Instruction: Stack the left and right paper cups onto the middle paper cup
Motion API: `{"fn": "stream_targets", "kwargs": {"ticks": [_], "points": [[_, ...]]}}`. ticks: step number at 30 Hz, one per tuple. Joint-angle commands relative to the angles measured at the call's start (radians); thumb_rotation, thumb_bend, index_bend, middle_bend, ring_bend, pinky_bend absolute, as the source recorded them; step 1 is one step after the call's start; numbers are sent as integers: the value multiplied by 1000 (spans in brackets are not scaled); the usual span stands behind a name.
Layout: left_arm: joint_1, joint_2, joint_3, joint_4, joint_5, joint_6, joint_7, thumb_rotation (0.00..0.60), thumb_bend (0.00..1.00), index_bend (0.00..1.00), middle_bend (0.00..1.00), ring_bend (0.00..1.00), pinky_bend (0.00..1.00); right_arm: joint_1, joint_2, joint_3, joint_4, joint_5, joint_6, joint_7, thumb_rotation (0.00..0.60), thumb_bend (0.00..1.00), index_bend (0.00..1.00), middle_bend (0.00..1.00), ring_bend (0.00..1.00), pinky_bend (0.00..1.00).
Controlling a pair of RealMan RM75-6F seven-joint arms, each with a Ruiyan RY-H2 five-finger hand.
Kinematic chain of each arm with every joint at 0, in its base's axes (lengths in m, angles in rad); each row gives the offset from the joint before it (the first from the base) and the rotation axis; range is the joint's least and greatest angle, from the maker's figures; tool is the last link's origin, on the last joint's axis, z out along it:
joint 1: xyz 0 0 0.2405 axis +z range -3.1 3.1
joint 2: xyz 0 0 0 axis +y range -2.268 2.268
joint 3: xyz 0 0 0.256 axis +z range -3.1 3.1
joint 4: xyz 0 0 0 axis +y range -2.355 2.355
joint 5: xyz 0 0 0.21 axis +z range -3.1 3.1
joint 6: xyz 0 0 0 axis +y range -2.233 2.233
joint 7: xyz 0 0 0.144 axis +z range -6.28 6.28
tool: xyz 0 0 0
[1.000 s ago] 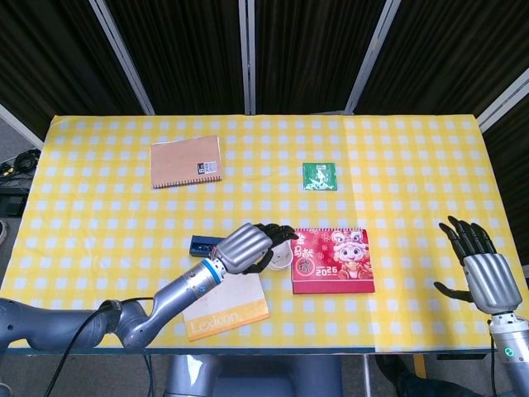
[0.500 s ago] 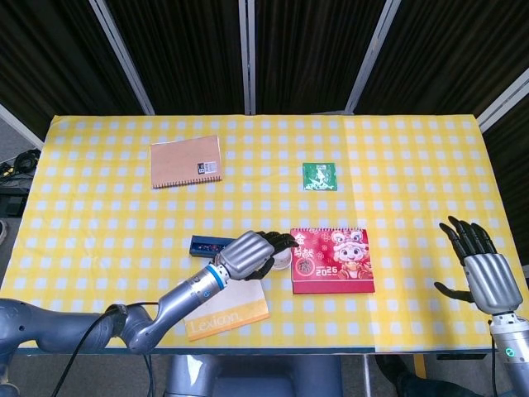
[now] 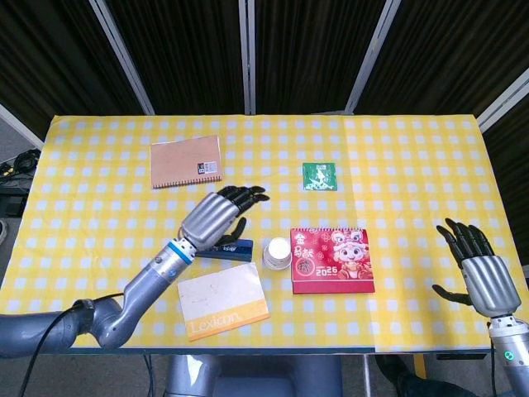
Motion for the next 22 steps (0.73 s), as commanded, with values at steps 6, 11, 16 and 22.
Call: {"fn": "stream_targets", "kwargs": {"ticks": [6,11,16,22], "points": [[344,277,158,-174,-3,357,194,600,0,0,0,0,0,-11,10,7,-36,20,7,-35,600,0,16,0,0,0],[502,311,242,-126,82,487,58,600,0,0,0,0,0,-8,9,9,-43,15,7,-47,600,0,16,0,0,0],[600,309,293,-85,135,553,-24,600,0,0,0,0,0,-7,8,7,-47,4,10,-52,600,0,15,0,0,0],[660,306,318,-67,161,582,-51,600,0,0,0,0,0,-8,7,4,-51,-5,14,-57,600,0,15,0,0,0]]}}
